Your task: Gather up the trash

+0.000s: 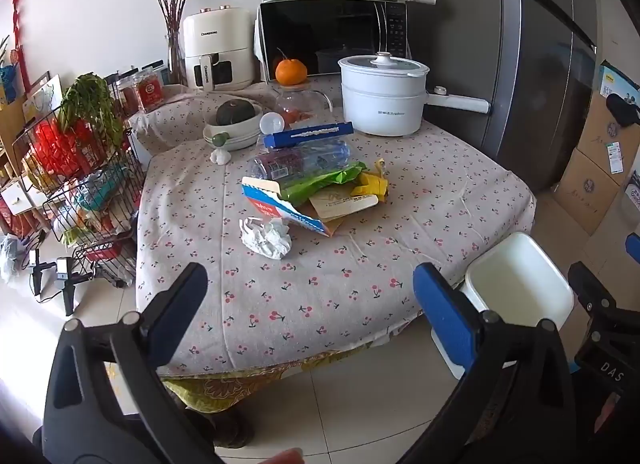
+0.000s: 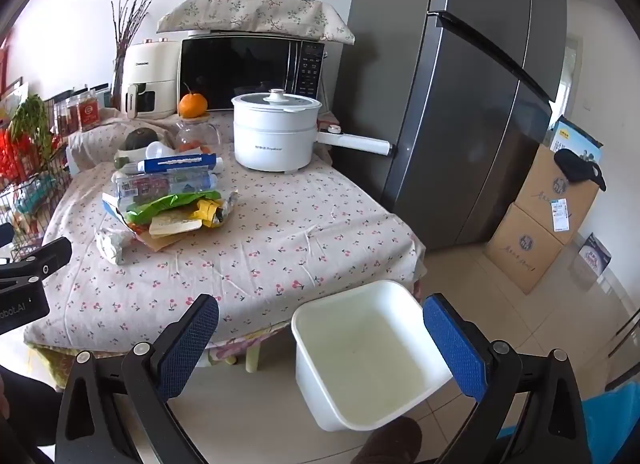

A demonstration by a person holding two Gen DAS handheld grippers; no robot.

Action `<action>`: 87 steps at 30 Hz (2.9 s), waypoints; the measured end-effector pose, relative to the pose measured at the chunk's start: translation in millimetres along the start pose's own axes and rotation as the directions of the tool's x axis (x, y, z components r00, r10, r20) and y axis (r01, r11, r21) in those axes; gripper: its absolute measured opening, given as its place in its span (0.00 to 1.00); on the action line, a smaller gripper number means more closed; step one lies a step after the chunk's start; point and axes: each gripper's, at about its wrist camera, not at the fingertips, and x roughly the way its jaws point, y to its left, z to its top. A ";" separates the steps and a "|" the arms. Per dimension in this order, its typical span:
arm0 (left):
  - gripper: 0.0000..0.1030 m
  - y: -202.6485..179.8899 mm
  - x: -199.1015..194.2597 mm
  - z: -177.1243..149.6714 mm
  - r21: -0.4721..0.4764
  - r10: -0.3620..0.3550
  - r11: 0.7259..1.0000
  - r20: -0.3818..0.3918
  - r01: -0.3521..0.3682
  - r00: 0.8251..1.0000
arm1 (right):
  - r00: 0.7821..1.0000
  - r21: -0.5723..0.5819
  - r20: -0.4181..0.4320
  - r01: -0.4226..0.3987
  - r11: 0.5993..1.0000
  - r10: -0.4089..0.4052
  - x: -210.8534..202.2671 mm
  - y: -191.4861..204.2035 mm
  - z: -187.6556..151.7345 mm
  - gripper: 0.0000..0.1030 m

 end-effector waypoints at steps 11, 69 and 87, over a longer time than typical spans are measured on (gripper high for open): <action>0.99 -0.1 -0.4 0.0 0.010 0.011 1.000 0.006 -0.011 1.000 | 1.000 -0.007 0.009 0.010 1.000 -0.009 0.7 12.2 -2.6 1.00; 0.99 5.5 1.7 -5.4 0.010 0.014 1.000 -0.003 -0.014 1.000 | 1.000 0.009 0.017 -0.021 1.000 0.021 -5.3 9.5 2.0 1.00; 0.99 5.7 1.7 -5.5 0.009 0.014 1.000 -0.003 -0.014 1.000 | 1.000 0.009 0.017 -0.021 1.000 0.020 -5.5 9.6 2.4 1.00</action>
